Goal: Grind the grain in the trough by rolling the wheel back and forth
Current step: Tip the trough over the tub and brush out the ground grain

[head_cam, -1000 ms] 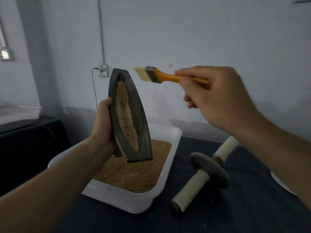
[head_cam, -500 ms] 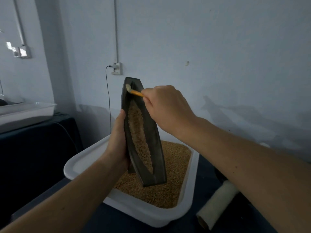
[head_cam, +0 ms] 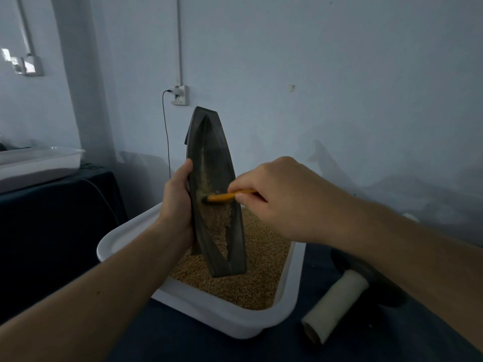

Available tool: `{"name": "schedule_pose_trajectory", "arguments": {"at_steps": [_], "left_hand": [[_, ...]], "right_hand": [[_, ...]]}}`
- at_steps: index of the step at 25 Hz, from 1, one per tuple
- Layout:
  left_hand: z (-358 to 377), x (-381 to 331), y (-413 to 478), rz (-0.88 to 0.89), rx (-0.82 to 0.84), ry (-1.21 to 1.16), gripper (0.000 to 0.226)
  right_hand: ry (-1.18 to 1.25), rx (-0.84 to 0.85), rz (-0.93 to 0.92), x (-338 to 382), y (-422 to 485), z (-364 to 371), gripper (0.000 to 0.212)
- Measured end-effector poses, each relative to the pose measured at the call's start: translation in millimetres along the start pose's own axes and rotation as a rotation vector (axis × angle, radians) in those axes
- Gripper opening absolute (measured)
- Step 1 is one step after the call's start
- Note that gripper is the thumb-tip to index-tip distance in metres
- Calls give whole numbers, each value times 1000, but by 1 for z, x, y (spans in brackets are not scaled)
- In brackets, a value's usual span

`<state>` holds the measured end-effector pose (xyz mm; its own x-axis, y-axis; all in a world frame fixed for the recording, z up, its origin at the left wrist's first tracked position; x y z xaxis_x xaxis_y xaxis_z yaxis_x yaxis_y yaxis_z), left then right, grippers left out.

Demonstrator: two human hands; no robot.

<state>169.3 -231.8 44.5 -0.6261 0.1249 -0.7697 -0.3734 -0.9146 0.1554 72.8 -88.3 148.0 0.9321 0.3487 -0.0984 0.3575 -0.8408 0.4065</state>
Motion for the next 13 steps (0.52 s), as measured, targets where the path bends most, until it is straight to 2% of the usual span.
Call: {"name": "schedule_pose_trajectory", "arguments": {"at_steps": [3, 6, 9, 13], "left_hand": [[3, 1, 1, 5, 8, 68, 62], [8, 2, 0, 6, 1, 83, 64], [11, 0, 0, 31, 3, 60, 57], [7, 0, 0, 15, 6, 17, 58]], "right_hand": [[45, -114, 26, -6, 1, -24, 23], [-43, -192, 61, -13, 23, -35, 25], [-75, -146, 80, -15, 40, -21, 27], [16, -56, 70, -15, 34, -3, 26]]}}
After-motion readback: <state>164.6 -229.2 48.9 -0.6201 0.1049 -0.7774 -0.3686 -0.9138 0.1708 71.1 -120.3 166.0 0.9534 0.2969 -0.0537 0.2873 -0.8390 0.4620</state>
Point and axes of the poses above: each hand's wrist, its own y-axis towards the middle knuckle, its own z-axis out of the palm, x = y × z, the point moved 7 cm from there along y, towards the middle knuckle, and after that the axes turned 7 degrees about -y, right-handed, at the moved point
